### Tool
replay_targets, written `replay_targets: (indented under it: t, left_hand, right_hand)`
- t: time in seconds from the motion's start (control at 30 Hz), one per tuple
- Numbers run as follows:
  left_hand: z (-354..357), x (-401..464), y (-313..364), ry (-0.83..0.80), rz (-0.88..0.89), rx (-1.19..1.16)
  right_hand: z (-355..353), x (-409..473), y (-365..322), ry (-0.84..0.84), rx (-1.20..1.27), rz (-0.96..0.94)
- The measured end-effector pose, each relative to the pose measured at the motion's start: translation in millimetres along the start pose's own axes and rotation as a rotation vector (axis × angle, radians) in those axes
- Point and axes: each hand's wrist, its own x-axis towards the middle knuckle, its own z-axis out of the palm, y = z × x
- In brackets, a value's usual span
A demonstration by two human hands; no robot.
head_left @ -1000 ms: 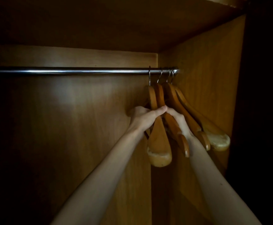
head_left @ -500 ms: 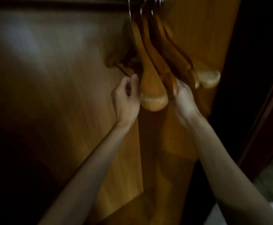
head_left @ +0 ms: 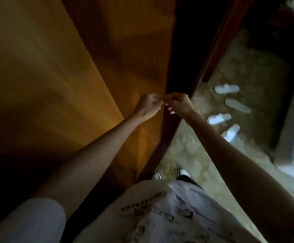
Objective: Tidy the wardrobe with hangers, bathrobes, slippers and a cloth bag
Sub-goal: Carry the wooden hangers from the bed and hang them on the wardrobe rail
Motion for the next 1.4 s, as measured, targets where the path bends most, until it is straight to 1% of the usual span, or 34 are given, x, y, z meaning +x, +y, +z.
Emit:
replay_targets:
  t: [0.07, 0.17, 0.27, 0.33, 0.47, 0.6, 0.7, 0.8, 0.9, 0.97, 1.1, 1.23, 1.33, 1.4]
  left_hand:
    - [46.0, -0.3, -13.6, -0.191, -0.053, 0.056]
    - [114.1, -8.3, -27.4, -0.417, -0.099, 0.154]
    - [181.0, -18.9, -34.5, -0.655, -0.105, 0.303]
    - [224.6, -30.2, -36.0, -0.819, -0.093, 0.421]
    - [309.5, -67.5, -26.5, -1.089, 0.013, 0.660]
    - [384.7, -117.4, -1.0, -1.305, 0.129, 0.847]
    - [438.2, -158.4, 24.3, -1.429, 0.223, 0.960]
    - [494.8, -195.2, 56.8, -1.496, 0.322, 1.052]
    - [547.7, -223.4, 92.7, -1.515, 0.423, 1.085]
    - [579.3, -235.7, 116.1, -1.485, 0.457, 1.074]
    - [632.6, -237.9, 151.9, -1.383, 0.509, 1.051]
    - [676.6, -220.3, 177.0, -1.324, 0.455, 1.083]
    - [723.2, -206.4, 194.2, -1.336, 0.351, 1.171]
    - [767.5, -202.0, 211.8, -1.339, 0.281, 1.188]
  right_hand:
    - [-3.3, -12.9, 64.8, 0.048, 0.012, 0.142]
    - [-10.4, -55.4, 157.1, 0.128, 0.042, 0.382]
    - [-16.0, -116.0, 224.5, 0.234, 0.131, 0.592]
    - [-17.6, -161.2, 261.0, 0.326, 0.204, 0.722]
    - [-12.7, -259.1, 321.6, 0.518, 0.346, 0.950]
    - [5.4, -353.8, 362.7, 0.712, 0.554, 1.118]
    - [22.4, -413.3, 383.9, 0.823, 0.714, 1.243]
    - [29.1, -461.3, 406.7, 0.908, 0.820, 1.308]
    - [19.3, -495.4, 430.6, 0.939, 0.875, 1.331]
    - [-3.9, -512.5, 451.3, 0.965, 0.874, 1.326]
    - [-83.1, -532.5, 491.7, 1.007, 0.836, 1.248]
    - [-182.9, -539.2, 531.8, 1.044, 0.774, 1.121]
    - [-259.8, -547.1, 567.4, 1.033, 0.741, 1.054]
    - [-311.4, -558.8, 596.4, 1.019, 0.703, 1.033]
